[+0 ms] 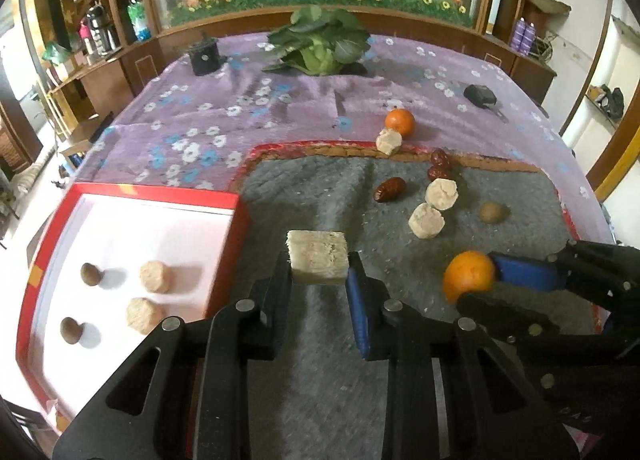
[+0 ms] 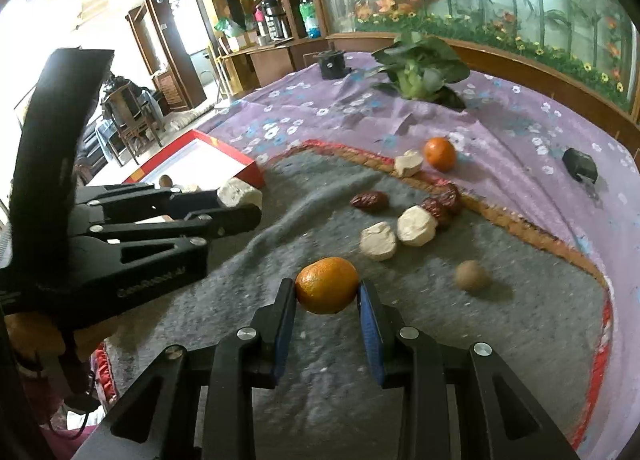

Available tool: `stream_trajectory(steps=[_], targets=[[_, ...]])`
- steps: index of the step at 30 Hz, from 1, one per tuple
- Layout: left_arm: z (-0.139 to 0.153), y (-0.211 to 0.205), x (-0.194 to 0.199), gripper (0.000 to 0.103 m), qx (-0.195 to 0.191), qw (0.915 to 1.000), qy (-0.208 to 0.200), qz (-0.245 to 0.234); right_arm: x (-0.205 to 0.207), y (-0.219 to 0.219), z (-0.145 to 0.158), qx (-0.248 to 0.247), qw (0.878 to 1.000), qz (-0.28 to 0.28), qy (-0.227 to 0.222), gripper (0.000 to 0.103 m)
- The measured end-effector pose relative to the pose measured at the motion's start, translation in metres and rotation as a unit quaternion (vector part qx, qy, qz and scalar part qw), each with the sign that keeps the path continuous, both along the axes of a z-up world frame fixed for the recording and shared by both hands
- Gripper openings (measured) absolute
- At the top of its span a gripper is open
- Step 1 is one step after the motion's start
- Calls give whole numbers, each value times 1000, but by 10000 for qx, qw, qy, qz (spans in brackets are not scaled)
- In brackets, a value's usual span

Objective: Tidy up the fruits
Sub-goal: 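Grasp a cream chunk with left gripper while right gripper grasps an orange, then carry the cream chunk with left gripper while right gripper carries the orange over the tray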

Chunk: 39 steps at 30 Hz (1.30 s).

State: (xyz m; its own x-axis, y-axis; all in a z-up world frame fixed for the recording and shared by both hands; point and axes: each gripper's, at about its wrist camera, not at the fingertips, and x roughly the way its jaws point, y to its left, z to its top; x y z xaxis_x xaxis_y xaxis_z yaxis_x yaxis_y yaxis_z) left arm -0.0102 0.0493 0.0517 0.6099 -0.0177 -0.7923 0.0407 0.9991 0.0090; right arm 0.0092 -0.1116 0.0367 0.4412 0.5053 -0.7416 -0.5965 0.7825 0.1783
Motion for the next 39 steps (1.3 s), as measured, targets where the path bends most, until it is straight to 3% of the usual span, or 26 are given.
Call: stream_trajectory(steps=[15,39], targets=[[14,51,-38,26,-53,9986,-234,480,-27,51,15,-118,9992,359,-162,31],[4,137,-76,26,-123,9915,-194,1280,-44,145,23,-319,9928,1121,-274,30]])
